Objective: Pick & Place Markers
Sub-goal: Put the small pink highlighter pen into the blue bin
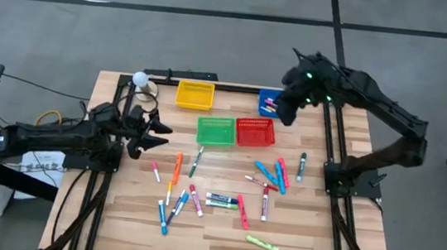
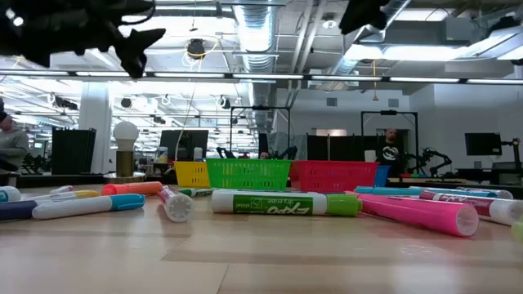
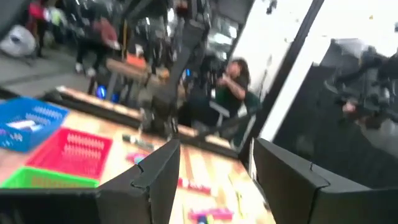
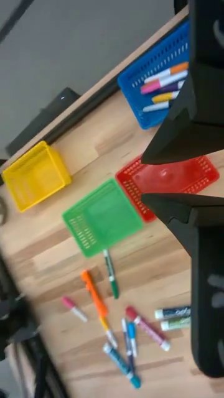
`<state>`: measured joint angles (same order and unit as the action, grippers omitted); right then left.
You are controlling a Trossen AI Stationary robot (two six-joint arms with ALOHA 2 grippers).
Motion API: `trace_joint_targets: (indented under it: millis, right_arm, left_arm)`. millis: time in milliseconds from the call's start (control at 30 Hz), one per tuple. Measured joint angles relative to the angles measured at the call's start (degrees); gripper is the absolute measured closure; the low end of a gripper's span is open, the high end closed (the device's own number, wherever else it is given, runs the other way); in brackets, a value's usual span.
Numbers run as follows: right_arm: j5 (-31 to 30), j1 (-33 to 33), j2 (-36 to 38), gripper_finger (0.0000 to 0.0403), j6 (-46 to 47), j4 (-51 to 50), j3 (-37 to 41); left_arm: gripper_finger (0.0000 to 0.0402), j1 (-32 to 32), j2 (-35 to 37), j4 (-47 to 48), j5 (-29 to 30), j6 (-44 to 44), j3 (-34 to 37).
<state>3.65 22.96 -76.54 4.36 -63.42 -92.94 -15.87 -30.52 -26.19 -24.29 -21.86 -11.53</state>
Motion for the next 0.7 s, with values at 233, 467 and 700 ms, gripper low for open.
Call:
trace_joint_targets:
  millis: [233, 467, 700]
  right_arm:
    - [-1.2, -4.4, 13.3, 0.0329, 5.6, 11.0, 15.7]
    - [-3.8, -7.3, 27.6, 0.0329, 9.2, 21.9, 32.0]
    - [-3.8, -9.1, 40.3, 0.0329, 10.7, 30.6, 44.9]
  left_arm:
    - [0.0198, 3.8, -3.5, 17.4, 1.8, 3.9, -9.7]
    - [0.0198, 6.7, -10.7, 25.4, 4.3, 1.6, -17.1]
    - [0.0198, 9.6, -19.3, 31.8, 7.5, -4.6, -23.0]
